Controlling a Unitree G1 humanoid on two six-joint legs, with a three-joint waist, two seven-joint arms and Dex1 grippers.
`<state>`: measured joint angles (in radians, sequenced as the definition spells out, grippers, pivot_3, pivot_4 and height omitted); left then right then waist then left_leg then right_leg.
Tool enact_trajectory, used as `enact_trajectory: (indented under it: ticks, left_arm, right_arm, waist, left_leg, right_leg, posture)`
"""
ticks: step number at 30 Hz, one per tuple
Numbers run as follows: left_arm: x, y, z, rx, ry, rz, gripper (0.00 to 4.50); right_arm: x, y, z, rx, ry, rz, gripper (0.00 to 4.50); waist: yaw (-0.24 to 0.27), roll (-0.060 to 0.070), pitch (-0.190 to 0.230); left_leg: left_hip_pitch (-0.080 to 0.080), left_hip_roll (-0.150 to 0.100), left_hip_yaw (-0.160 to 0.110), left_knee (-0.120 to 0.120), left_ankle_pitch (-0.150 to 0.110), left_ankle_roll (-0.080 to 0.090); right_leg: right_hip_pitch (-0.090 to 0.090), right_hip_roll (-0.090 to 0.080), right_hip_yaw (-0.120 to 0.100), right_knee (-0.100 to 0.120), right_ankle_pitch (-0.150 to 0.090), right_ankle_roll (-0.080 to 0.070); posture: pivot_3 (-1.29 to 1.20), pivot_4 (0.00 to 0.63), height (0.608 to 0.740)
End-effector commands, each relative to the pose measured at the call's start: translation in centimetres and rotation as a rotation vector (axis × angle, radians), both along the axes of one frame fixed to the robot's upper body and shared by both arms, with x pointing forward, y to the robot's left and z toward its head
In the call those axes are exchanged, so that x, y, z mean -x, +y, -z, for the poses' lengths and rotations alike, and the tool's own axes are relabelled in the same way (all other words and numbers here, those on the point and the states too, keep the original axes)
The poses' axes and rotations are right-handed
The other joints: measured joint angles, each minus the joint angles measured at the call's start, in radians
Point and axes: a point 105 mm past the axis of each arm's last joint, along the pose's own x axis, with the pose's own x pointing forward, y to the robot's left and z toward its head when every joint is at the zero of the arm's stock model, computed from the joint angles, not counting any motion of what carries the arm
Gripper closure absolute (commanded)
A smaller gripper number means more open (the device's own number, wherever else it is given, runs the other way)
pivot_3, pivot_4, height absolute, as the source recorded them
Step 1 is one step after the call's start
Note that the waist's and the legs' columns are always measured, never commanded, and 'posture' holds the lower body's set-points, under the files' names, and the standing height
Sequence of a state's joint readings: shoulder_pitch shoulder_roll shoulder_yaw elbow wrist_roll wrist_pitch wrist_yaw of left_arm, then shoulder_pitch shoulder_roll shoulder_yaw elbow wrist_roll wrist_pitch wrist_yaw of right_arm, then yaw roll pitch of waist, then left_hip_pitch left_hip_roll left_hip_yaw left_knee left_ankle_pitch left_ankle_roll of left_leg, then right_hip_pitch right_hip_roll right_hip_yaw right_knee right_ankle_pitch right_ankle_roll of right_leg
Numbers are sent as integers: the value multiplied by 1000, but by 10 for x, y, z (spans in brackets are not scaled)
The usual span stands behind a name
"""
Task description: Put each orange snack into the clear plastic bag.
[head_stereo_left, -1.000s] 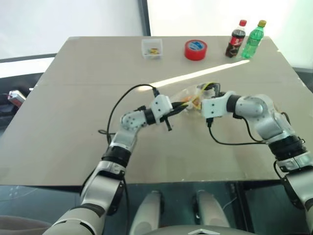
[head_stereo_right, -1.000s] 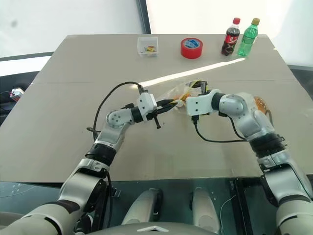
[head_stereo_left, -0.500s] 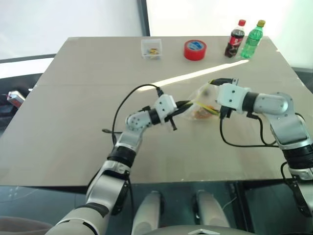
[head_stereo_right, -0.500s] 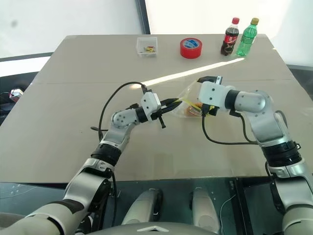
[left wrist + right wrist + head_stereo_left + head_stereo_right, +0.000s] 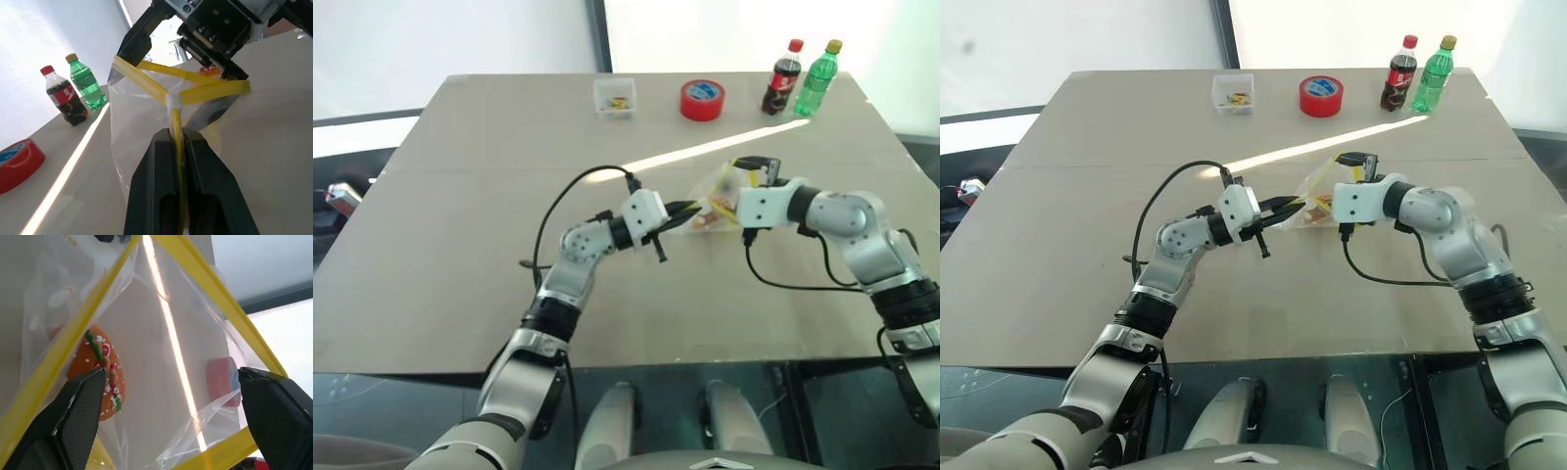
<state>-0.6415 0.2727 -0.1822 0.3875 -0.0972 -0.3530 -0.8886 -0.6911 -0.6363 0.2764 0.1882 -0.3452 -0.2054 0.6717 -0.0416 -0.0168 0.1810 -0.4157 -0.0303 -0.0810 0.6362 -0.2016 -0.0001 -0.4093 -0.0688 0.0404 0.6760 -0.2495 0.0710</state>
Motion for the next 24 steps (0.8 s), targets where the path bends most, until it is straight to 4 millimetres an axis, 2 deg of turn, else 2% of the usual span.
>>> enact_trajectory:
  ticks: [1,4,5,7,8,9,12,17,24]
  left_arm:
    - [1,8,-15,-15,-79,-42,4500]
    - [-3,15,-22,-24,-118,-86,4500]
    - [-4,17,-25,-31,-133,-98,4500]
    - [-6,19,-28,-37,-150,-115,4500]
    - [-7,21,-30,-42,-161,-124,4500]
    - [-8,22,-31,-46,-169,-131,4500]
    - [-11,26,-31,-46,-162,-148,4500]
    - [-12,29,-19,-43,-115,-160,4500]
    - [-14,32,-9,-34,-73,-179,4500]
  right_arm:
    - [-11,0,-32,-101,-124,47,53]
    - [-15,2,-40,-173,-141,68,53]
    - [-16,3,-41,-183,-144,70,300]
    - [-16,4,-41,-185,-144,68,821]
    - [-16,4,-41,-186,-146,68,1416]
    - [-17,4,-42,-191,-148,71,1532]
    - [-17,4,-43,-202,-134,76,2877]
    - [-6,2,-35,-195,3,28,2877]
    - [23,-12,-54,-307,162,-42,2877]
  waist:
    - [0,0,0]
    - [2,0,0]
    - [2,0,0]
    - [5,0,0]
    - [5,0,0]
    - [5,0,0]
    - [4,0,0]
    - [2,0,0]
    - [3,0,0]
  left_leg:
    - [0,0,0,0,0,0]
    - [0,0,0,0,0,0]
    - [0,0,0,0,0,0]
    - [0,0,-1,0,0,0]
    - [0,0,0,0,0,0]
    - [0,0,0,0,0,0]
    - [0,0,0,0,0,0]
    - [0,0,0,0,0,0]
    - [-1,0,0,0,0,0]
  right_leg:
    - [0,0,0,0,0,0]
    - [0,0,0,0,0,0]
    - [0,0,0,0,0,0]
    - [0,0,0,0,0,0]
    - [0,0,0,0,0,0]
    - [0,0,0,-1,0,0]
    - [0,0,0,0,0,0]
    - [0,0,0,0,0,0]
    - [0,0,0,0,0,0]
  posture:
    - [0,150,740]
    - [0,150,740]
    - [0,150,740]
    - [0,150,740]
    - [0,150,740]
    - [0,150,740]
    - [0,150,740]
    - [0,150,740]
    - [0,150,740]
